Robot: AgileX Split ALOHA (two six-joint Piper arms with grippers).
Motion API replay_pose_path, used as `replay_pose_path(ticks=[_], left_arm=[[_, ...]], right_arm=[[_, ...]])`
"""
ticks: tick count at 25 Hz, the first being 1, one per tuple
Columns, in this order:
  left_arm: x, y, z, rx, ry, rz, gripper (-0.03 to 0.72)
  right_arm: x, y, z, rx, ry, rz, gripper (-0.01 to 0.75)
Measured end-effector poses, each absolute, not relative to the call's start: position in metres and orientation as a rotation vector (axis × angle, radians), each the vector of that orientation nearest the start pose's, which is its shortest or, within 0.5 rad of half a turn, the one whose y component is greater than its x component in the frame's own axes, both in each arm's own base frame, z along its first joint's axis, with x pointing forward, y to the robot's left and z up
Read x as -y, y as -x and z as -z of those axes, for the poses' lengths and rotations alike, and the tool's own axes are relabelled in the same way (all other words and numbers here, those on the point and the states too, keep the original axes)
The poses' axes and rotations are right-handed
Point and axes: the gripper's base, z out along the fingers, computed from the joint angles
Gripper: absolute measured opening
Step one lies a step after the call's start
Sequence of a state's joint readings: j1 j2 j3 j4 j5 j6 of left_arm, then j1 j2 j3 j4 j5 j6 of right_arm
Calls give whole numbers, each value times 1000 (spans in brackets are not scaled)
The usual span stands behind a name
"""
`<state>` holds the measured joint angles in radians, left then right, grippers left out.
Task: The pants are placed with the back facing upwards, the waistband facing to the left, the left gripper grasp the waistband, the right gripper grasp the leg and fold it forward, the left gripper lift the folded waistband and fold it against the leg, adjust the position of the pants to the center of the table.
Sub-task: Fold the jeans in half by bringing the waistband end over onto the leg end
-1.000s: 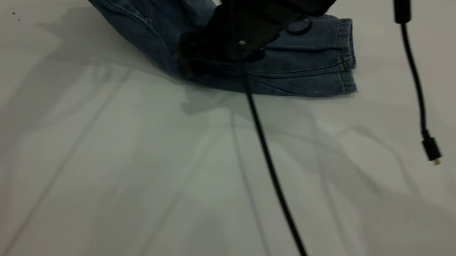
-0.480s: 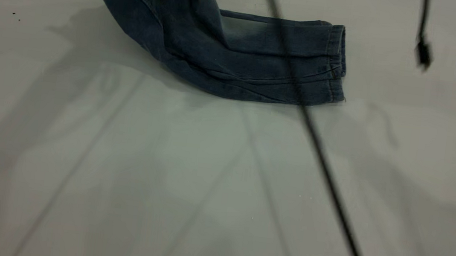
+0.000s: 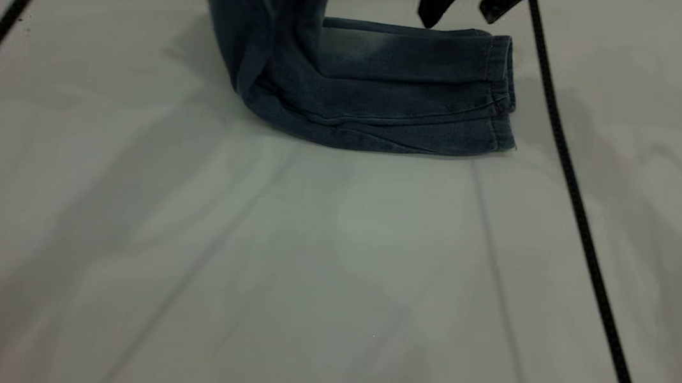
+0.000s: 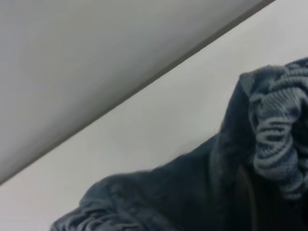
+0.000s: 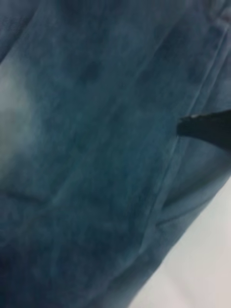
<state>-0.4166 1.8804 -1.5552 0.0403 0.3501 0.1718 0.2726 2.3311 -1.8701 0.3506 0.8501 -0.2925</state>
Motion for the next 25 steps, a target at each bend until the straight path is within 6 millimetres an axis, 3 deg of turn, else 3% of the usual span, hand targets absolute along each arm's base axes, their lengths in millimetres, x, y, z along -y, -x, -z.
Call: replay_pose_path(ticks=[6, 13, 16, 20, 25], left_arm=[[219, -404, -282, -1960, -721, 164, 90], [259, -404, -242, -1921, -791, 214, 90], [271, -407, -215, -1919, -810, 226, 90], [285, -411, -182, -1898, -824, 244, 90], [304, -404, -154, -1878, -862, 272, 90]], right_arm=[[-114, -477, -196, -2652, 391, -383, 539], [-42, -467, -261, -2596, 220, -341, 535], [-19, -459, -285, -2559, 163, -325, 525], [-13, -449, -308, -2520, 145, -336, 515], [-16, -444, -317, -2515, 145, -378, 512]])
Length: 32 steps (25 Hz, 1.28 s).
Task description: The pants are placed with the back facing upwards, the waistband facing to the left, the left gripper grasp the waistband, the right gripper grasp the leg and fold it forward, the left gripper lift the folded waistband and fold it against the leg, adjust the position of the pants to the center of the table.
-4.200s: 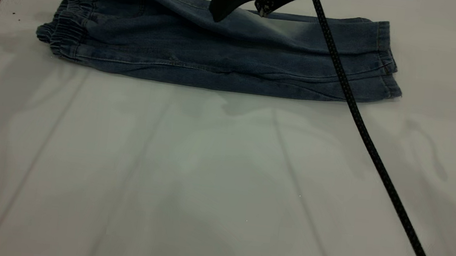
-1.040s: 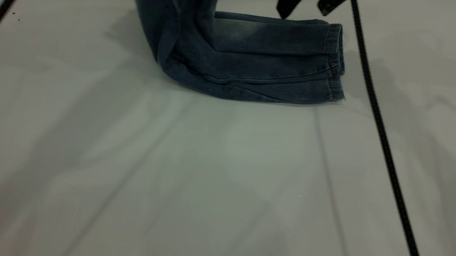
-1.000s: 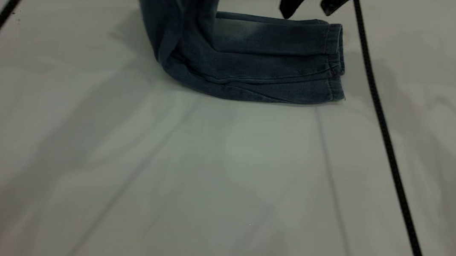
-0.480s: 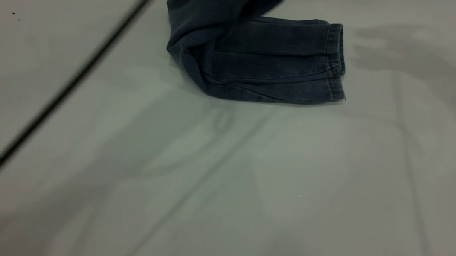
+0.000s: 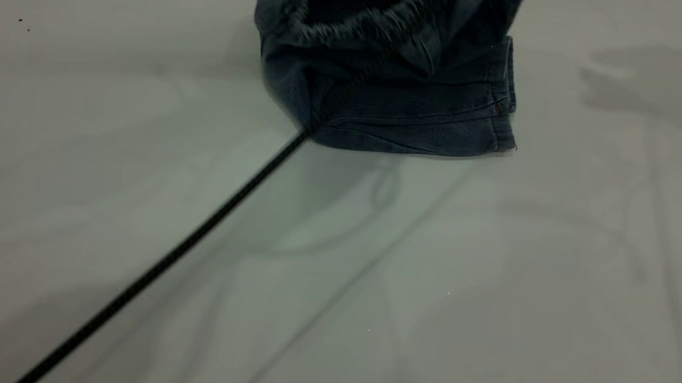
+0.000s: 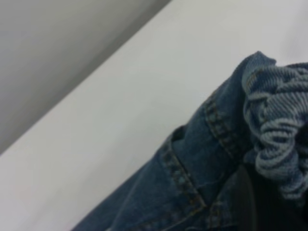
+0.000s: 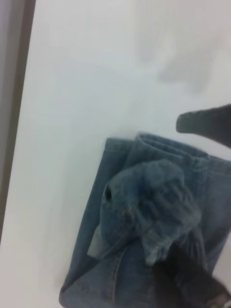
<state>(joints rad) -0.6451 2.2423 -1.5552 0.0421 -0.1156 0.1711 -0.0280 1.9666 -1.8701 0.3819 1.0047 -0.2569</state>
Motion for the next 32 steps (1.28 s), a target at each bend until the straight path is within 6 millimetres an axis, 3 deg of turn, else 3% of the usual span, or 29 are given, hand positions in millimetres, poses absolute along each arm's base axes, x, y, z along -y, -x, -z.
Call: replay_pose_path(ticks=[5, 7, 10, 13, 16, 19, 22, 32], left_arm=[[310, -400, -138, -1911, -894, 273, 124], [311, -398, -131, -1933, -907, 270, 181], [312, -397, -127, -1953, -920, 266, 330], [309, -394, -142, -1981, -932, 257, 491], [299, -383, -179, -2069, -964, 229, 581], [282, -367, -207, -2234, -1005, 184, 594], [270, -356, -211, -2366, -1054, 129, 581], [262, -351, -164, -2614, -1140, 2, 573]], right_arm=[[-18, -443, -317, -2522, 160, -410, 511], [-19, -443, -317, -2520, 162, -417, 511], [-19, -443, -317, -2522, 163, -421, 511], [-19, -442, -317, -2522, 166, -425, 510], [-19, -442, -317, -2523, 166, -425, 510], [-19, -442, -317, -2523, 166, -425, 510], [-19, -442, -317, -2523, 166, -425, 510], [-20, -442, -316, -2530, 170, -428, 510]])
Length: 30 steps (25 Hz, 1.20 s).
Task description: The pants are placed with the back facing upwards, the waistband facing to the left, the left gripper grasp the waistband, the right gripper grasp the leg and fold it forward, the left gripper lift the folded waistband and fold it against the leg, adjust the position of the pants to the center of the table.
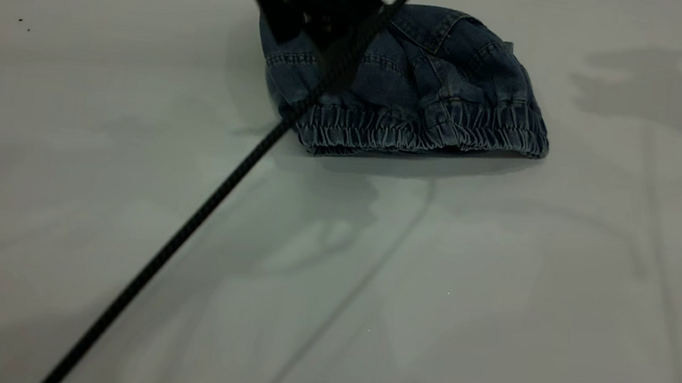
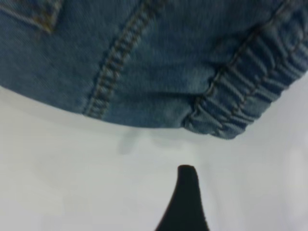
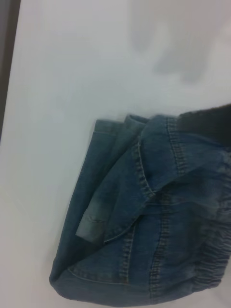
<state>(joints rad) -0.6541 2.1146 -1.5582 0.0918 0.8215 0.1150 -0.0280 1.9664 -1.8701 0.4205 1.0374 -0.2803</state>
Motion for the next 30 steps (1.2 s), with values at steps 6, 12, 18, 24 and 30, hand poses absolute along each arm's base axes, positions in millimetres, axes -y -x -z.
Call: replay_pose_path(ticks=[6, 12, 18, 24, 30], left_arm=[[262, -354, -130, -2675, -1158, -38, 573], [258, -360, -97, -2692, -1160, -172, 573], [260, -366, -77, -2668, -1098, -176, 570], [265, -370, -72, -2640, -1039, -112, 475], [266, -370, -72, -2645, -1028, -108, 115]], right_arm=[[-20, -442, -316, -2530, 171, -428, 510], [-20, -441, -316, -2537, 173, -431, 510], [-20, -441, -316, -2537, 180, -429, 510], [-20, -441, -316, -2534, 196, -424, 510], [-20, -441, -316, -2534, 196, -424, 510]])
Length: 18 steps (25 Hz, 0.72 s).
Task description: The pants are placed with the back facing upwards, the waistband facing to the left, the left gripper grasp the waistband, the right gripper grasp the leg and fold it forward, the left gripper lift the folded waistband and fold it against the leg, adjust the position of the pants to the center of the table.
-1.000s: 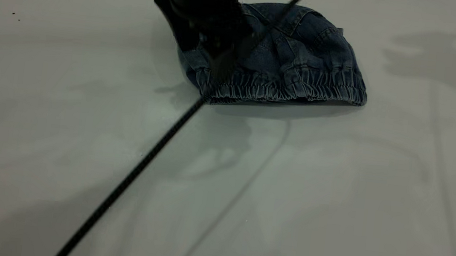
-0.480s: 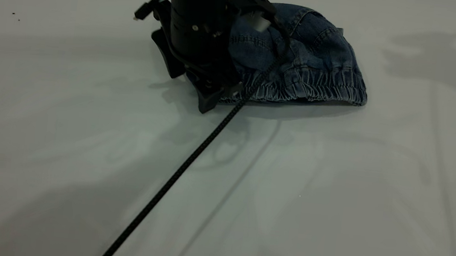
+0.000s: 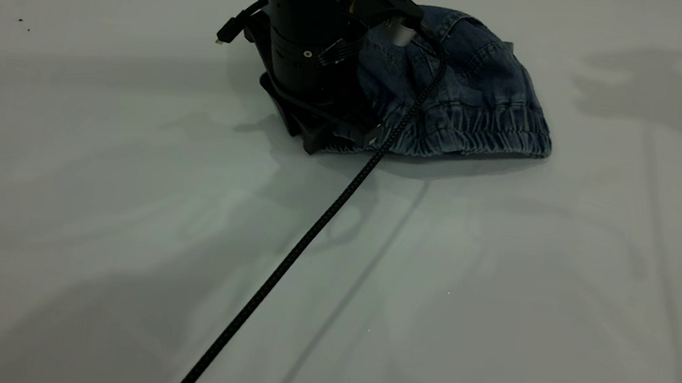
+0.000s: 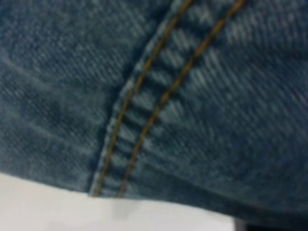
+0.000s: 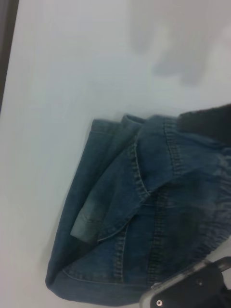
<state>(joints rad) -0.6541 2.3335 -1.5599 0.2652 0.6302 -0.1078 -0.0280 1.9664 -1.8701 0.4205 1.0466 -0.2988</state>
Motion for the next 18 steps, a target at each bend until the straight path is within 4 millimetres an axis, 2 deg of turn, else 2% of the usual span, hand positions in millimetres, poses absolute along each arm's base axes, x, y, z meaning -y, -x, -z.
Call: replay_pose_path(ticks=[1, 2, 5, 11, 13, 18], left_arm=[[265, -369, -72, -2649, -1026, -111, 64], [265, -369, -73, -2652, -1025, -113, 45], [264, -369, -85, -2656, -1015, -120, 35], [271, -379, -161, -2567, -926, -79, 35], [276, -384, -181, -2533, -884, -33, 35], [287, -391, -203, -2492, -808, 89, 35]], right_arm=[[-20, -441, -316, -2534, 196, -424, 510], [-20, -441, -316, -2534, 198, -424, 510], [-20, -441, -316, -2532, 200, -422, 510], [-20, -442, -316, -2527, 198, -420, 510], [-20, -442, -316, -2524, 199, -419, 510], [-20, -442, -316, -2524, 199, -420, 510]])
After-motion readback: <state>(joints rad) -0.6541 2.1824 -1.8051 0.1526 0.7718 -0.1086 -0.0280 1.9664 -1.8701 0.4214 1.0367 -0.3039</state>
